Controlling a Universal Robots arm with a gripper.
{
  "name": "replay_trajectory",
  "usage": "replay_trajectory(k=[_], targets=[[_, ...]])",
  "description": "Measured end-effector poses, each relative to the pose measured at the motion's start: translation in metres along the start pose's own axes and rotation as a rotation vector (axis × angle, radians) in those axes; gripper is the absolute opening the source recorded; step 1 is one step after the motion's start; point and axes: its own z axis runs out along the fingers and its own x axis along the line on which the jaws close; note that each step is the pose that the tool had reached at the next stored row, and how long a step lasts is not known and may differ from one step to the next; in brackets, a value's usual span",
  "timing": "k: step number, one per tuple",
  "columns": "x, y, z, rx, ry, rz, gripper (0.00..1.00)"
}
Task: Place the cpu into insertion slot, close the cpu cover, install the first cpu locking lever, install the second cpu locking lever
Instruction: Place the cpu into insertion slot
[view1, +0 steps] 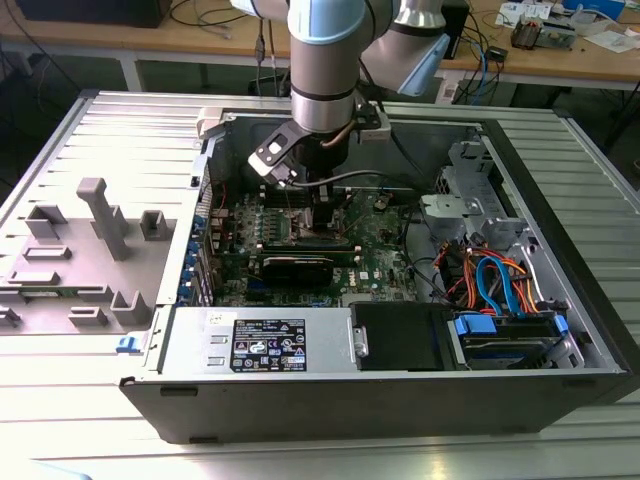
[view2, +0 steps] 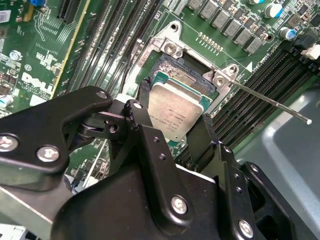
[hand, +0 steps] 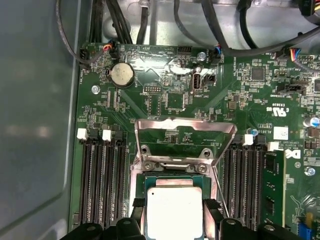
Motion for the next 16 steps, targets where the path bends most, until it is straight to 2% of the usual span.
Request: replay_trajectory(k=[3, 10, 13, 16], targets=[[0.0008, -0.0022, 0.0036, 0.0005, -0.0071, 0.0, 0.55], [-0.0001, -0.0025, 0.0042, 0.0012, -0.0109, 0.02, 0.55], [0.0, -0.0027, 0.0087, 0.0012, -0.0112, 0.023, 0.55], [0.0001, -0.0028, 0.01, 0.0011, -0.0112, 0.023, 0.55]])
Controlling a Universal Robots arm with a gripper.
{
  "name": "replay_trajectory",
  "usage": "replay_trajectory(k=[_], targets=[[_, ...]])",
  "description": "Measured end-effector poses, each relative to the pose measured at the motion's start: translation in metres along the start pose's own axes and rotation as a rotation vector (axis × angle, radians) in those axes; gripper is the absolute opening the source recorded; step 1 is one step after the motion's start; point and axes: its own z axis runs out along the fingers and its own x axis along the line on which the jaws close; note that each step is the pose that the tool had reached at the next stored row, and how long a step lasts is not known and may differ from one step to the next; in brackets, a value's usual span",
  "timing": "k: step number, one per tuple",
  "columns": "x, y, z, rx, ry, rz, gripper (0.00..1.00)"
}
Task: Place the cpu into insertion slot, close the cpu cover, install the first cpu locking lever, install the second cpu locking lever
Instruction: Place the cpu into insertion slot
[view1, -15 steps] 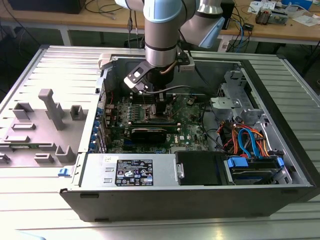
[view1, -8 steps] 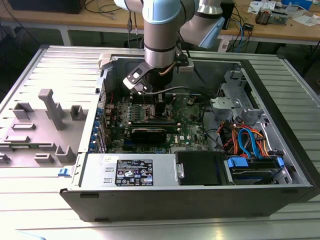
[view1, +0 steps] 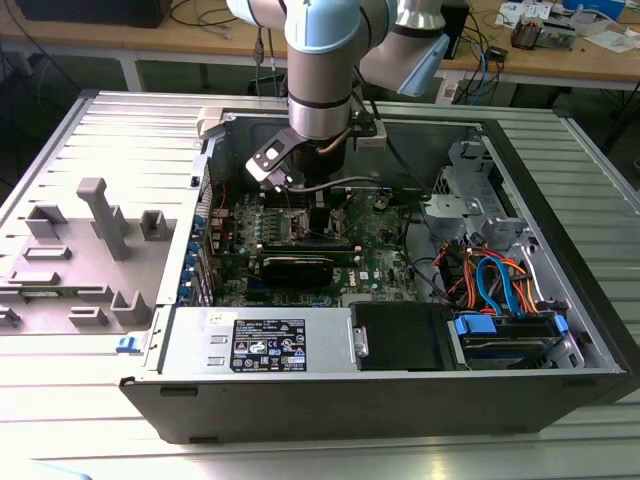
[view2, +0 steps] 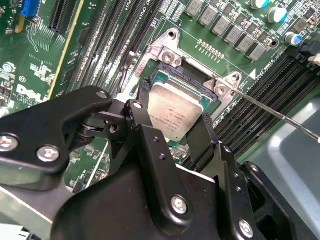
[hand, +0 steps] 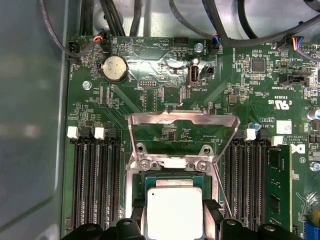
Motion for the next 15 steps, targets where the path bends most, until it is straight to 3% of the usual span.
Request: replay_trajectory(k=[15], targets=[[0.0001, -0.0019, 0.0037, 0.0, -0.0002, 0.0, 0.55]])
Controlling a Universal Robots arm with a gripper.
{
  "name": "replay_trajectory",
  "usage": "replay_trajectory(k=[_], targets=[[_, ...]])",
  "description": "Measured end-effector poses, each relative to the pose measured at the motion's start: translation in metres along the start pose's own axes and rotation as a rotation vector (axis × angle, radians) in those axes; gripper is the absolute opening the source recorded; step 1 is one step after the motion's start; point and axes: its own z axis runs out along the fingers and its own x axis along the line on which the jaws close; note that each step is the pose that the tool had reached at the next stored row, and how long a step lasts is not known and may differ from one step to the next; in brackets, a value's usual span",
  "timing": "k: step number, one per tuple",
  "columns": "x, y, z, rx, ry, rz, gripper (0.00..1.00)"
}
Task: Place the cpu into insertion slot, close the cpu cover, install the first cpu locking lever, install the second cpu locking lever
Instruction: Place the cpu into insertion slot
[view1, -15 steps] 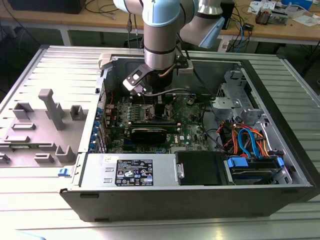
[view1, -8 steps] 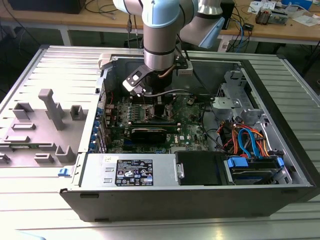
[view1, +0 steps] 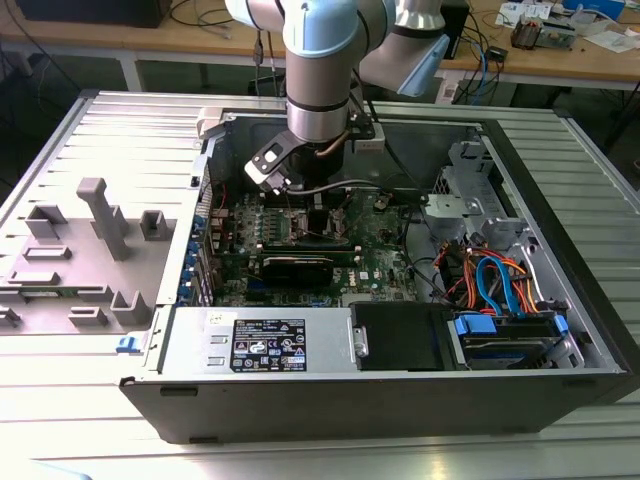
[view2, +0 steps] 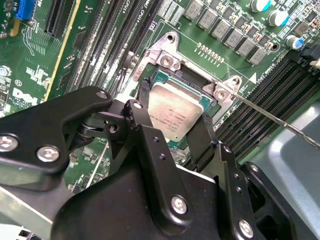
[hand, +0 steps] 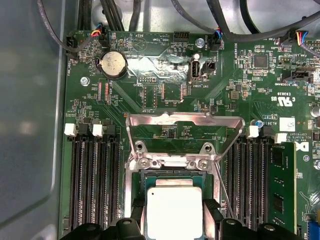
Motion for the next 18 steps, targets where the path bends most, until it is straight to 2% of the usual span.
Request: replay_trajectory(k=[18], targets=[[0.0, 0.0009, 0.001, 0.0, 0.0001, 0.001, 0.55]])
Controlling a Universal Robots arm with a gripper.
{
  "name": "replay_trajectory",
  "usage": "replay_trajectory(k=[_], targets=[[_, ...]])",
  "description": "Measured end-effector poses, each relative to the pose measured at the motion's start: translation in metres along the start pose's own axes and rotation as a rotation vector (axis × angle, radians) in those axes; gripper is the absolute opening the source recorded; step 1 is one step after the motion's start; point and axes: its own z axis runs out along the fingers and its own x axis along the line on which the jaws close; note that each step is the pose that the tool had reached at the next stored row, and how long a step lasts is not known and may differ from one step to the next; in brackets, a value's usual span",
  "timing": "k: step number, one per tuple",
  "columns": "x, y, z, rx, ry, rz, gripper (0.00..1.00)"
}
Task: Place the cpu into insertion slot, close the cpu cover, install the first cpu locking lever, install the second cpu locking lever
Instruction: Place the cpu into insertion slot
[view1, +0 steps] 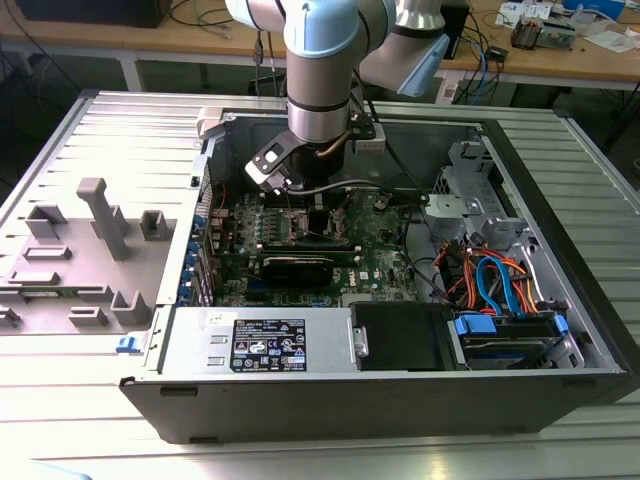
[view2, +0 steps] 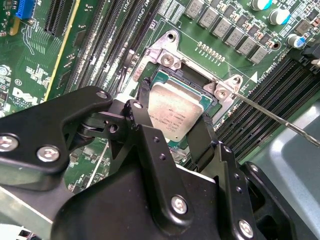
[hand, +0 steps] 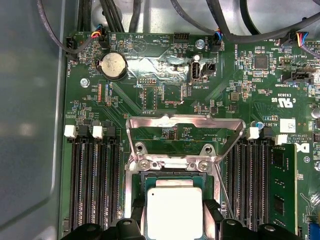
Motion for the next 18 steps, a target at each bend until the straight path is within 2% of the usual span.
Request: replay_trajectory(k=[6, 9, 12, 14, 18], targets=[[0.0008, 0.0001, -0.0005, -0.0003, 0.0006, 0.0, 0.55], [0.0007, 0.0, -0.0007, 0.0008, 0.001, 0.024, 0.55], [0.0007, 0.0, -0.0007, 0.0008, 0.0011, 0.024, 0.55], [0.0006, 0.0, -0.0007, 0.0004, 0.0039, 0.025, 0.55], [0.0006, 0.0004, -0.0006, 0.0006, 0.0042, 0.028, 0.55]])
